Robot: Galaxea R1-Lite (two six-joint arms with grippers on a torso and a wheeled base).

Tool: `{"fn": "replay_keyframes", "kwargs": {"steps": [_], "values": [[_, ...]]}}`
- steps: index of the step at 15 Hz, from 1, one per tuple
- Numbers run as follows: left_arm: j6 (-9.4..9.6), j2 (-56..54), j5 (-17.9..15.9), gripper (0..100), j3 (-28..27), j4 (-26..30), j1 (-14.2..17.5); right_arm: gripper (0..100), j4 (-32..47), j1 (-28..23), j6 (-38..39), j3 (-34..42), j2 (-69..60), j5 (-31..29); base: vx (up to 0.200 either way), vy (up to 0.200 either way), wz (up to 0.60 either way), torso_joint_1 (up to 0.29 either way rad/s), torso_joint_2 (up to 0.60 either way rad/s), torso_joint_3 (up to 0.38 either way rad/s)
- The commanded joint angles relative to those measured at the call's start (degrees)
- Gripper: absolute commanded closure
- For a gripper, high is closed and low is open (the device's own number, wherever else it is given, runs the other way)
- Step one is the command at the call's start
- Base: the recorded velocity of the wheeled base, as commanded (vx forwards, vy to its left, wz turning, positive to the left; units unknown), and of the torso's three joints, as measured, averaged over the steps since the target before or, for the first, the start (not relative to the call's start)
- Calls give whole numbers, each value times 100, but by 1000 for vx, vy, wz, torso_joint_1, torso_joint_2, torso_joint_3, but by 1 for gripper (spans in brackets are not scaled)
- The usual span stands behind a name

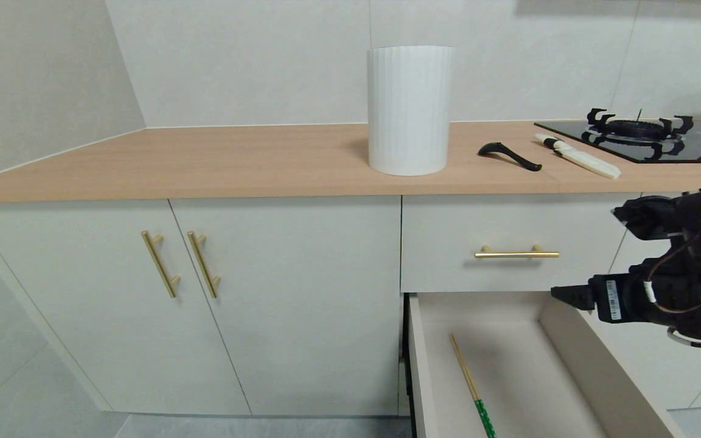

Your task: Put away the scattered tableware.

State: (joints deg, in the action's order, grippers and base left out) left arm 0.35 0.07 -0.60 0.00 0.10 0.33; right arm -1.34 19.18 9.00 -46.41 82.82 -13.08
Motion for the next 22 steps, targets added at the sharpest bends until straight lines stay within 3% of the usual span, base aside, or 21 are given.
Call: {"fn": "replay_keyframes", "kwargs": {"steps": [1,9,22], "values": [[0,1,-2,0,0,-1,2,0,2,-125,-38,0,-486,7,0,0,0,0,0,0],[0,1,-2,0,0,-1,2,0,2,-142,-126,18,-469,34,0,0,0,42,-146,-140],[0,1,-2,0,0,-1,2,0,-15,-133,-135,106,-346,42,0,0,0,171,-492,-294]]}}
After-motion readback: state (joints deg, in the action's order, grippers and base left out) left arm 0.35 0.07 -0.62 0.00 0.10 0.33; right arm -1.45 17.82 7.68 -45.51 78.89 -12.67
